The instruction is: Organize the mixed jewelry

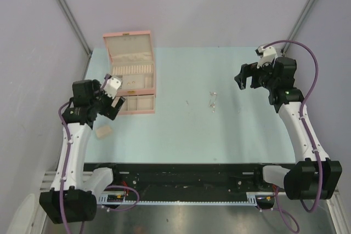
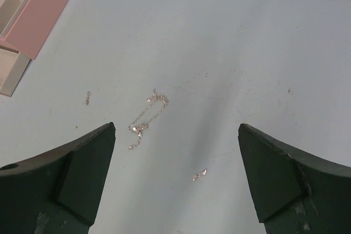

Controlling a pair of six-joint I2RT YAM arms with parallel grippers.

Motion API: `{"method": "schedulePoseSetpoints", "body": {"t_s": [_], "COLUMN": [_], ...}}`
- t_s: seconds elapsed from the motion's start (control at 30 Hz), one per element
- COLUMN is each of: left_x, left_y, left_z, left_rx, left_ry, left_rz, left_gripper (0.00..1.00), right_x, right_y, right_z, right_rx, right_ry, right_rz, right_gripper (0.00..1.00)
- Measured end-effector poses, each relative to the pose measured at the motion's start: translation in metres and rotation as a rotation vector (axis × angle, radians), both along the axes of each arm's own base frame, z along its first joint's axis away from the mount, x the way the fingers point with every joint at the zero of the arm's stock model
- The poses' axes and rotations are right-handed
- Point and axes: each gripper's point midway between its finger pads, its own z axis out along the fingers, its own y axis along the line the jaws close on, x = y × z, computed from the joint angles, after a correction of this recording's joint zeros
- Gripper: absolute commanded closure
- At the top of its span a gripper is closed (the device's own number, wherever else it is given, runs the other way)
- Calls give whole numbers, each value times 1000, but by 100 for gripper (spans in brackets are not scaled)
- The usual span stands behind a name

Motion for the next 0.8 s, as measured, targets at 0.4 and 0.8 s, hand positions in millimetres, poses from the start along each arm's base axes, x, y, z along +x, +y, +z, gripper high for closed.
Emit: {"method": "schedulePoseSetpoints", "body": {"t_s": [0.4,0.8], "left_x": [-28,-58], "left_y": [49,46], "left_z": [-82,-143], "left_rx": [78,123], "left_ry": [276,402], "left_rz": [-21,-122], "left_gripper": [2,2], "right_x": [4,5], "right_y": [4,4], "right_z": [-12,-28], "right_rx": [2,-12], "right_ry": [35,84], "right_rz": [14,22], "right_gripper": [0,0]}}
